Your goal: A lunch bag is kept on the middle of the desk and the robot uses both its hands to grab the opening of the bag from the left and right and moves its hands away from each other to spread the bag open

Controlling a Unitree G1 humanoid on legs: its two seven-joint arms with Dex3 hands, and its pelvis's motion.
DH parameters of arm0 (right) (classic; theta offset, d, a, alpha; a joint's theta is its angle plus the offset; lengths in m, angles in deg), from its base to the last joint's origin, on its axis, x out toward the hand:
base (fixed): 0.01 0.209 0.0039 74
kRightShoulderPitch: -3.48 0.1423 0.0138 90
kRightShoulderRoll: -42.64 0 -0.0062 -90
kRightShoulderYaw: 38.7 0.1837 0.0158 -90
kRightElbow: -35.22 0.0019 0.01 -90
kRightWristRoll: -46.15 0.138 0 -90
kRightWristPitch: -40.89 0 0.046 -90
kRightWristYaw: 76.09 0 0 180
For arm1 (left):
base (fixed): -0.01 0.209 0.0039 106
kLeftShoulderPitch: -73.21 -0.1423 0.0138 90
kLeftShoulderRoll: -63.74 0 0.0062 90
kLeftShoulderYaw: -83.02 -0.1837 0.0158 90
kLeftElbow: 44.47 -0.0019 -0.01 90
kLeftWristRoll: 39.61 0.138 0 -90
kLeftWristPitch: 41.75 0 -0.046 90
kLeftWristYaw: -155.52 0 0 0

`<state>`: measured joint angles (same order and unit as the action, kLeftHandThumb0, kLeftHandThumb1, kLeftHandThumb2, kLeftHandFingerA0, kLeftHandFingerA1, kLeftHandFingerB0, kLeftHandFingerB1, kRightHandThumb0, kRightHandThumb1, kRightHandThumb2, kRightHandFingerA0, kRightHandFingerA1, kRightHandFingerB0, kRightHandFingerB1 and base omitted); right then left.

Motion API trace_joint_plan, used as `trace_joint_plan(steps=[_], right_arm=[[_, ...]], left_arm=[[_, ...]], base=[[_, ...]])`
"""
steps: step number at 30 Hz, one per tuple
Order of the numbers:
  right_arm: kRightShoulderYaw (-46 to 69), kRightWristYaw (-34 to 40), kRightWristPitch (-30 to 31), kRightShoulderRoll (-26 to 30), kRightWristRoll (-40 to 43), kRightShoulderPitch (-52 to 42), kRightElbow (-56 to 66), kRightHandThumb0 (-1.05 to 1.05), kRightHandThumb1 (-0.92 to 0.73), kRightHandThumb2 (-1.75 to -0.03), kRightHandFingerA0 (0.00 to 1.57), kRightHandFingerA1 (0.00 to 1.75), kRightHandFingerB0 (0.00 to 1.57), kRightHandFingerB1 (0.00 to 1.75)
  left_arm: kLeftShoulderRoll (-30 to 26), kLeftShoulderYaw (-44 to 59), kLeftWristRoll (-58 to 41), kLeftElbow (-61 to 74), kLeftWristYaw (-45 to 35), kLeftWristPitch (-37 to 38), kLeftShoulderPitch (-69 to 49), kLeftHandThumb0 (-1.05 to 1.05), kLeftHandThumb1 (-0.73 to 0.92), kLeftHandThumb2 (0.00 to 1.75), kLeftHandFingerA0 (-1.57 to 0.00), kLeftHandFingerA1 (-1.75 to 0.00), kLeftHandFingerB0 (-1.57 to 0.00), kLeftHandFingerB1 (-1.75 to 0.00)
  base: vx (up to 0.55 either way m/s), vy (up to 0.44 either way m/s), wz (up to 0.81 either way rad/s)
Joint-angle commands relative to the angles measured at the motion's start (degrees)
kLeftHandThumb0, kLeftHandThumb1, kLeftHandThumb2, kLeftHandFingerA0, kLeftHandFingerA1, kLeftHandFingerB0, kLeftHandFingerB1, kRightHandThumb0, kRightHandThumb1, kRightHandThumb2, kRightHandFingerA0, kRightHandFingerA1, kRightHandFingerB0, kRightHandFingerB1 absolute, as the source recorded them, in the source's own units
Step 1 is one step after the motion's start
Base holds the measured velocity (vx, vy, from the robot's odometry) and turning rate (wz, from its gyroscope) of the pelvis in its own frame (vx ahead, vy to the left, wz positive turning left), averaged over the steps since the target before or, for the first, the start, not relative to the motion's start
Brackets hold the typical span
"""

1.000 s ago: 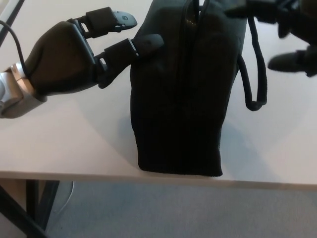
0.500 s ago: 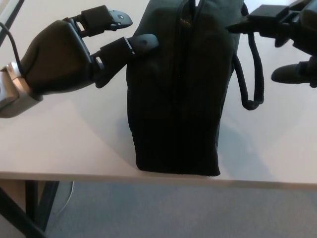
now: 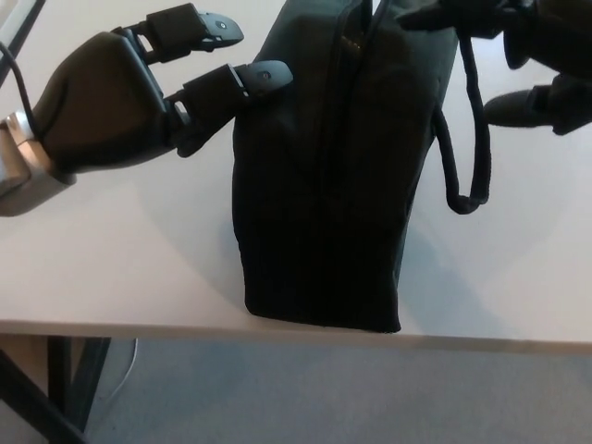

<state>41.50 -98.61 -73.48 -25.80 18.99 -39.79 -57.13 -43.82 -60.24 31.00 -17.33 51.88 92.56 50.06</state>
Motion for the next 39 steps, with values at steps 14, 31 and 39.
trace_joint_plan(steps=[14, 31, 39], right_arm=[[0.35, 2.78, -0.47, -1.18, -2.59, 0.46, -0.46, -0.31, -0.52, -0.56, 0.81, 1.20, 0.38, 0.34], [0.82, 5.66, 1.89, -0.73, -6.10, 3.34, -9.92, -0.25, -0.52, -0.56, 0.80, 1.00, 0.46, 0.38], [-2.47, 7.64, -7.41, 1.98, -7.48, 3.60, -18.83, -0.25, -0.53, -0.56, 0.83, 0.84, 0.53, 0.37]], left_arm=[[0.49, 0.53, 0.29, 0.29, -0.23, 0.05, 0.78, -0.07, 0.35, 0.85, -0.33, -0.62, -0.10, -0.49], [2.67, 2.81, -0.39, 6.00, 11.65, 3.34, 1.26, -0.05, 0.45, 0.54, -0.31, -0.52, -0.45, -0.36], [6.01, 4.63, -0.31, 7.40, 12.31, 3.07, 2.64, -0.03, 0.32, 0.84, -0.25, -0.59, -0.17, -0.52]], base=[[0.00, 0.000, 0.00], [0.00, 0.000, 0.00], [0.00, 0.000, 0.00]])
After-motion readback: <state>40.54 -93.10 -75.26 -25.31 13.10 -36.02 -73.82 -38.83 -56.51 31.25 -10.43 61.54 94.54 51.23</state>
